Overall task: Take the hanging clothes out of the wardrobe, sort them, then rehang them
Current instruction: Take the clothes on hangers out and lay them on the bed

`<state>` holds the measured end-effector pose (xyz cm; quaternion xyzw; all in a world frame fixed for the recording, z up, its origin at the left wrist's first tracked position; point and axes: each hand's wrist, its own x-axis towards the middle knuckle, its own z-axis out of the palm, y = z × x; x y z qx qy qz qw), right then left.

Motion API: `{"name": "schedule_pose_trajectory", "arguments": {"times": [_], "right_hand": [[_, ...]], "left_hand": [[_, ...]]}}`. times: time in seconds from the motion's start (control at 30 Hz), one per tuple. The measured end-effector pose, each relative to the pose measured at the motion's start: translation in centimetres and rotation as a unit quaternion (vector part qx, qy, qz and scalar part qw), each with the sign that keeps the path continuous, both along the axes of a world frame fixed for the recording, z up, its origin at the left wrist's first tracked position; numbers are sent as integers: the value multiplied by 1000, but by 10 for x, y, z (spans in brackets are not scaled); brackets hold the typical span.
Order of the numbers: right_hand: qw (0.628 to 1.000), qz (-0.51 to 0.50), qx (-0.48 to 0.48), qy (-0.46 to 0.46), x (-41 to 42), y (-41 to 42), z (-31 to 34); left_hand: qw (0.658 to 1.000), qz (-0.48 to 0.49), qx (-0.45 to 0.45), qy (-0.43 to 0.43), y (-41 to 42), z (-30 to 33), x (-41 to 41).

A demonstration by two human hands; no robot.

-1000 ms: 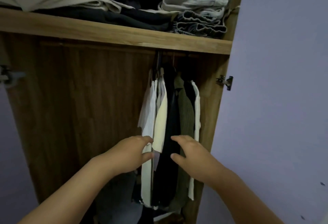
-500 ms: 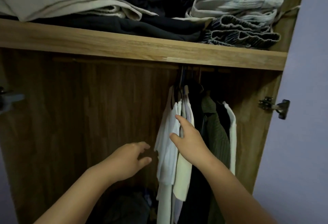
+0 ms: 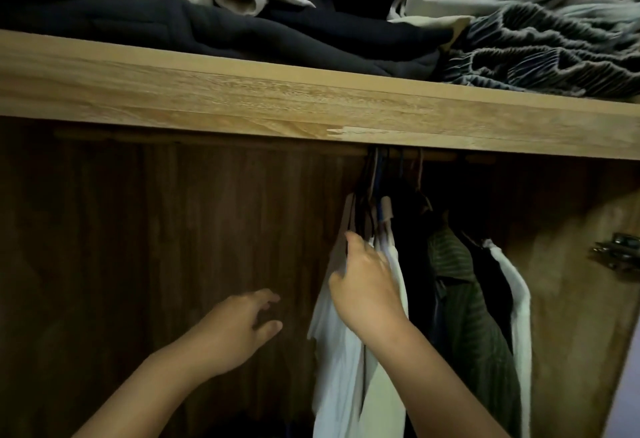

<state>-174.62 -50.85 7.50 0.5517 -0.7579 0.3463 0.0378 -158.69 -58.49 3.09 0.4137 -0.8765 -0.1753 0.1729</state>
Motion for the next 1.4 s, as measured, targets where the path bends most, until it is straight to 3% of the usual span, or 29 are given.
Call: {"name": "schedule_pose_trajectory", "arguments": {"times": [0.23,0.47,0.57,0.63,0.73,0.9,1.1,1.4], "right_hand": [[982,-188,19,27,1,-37,18],[975,-217,-44,5,-11,-55,2],[976,-189,-90,-67,-21,-59,0],[971,-117,-154,-142,-28,-61,-1],[929,32,-254,-267,-31,-55,3],[858,133,-300,-395,-23,-32,6],[865,88,-264,-417,-11,27,3],[865,134,-213,-435,-4,128,-6]], "left_hand": [[999,-50,-1,9,-29,18,-8],[997,-71,-4,37,-44,17,-6],[996,-72,-7,48,-47,12,-8],[996,-79,-4,49,-49,10,-9],[995,-85,-10,55,-50,9,-9],[994,-85,-13,64,-50,16,-10],[990,-89,-38,102,-52,16,-22],[953,-87,-151,249,-45,24,-58]]}}
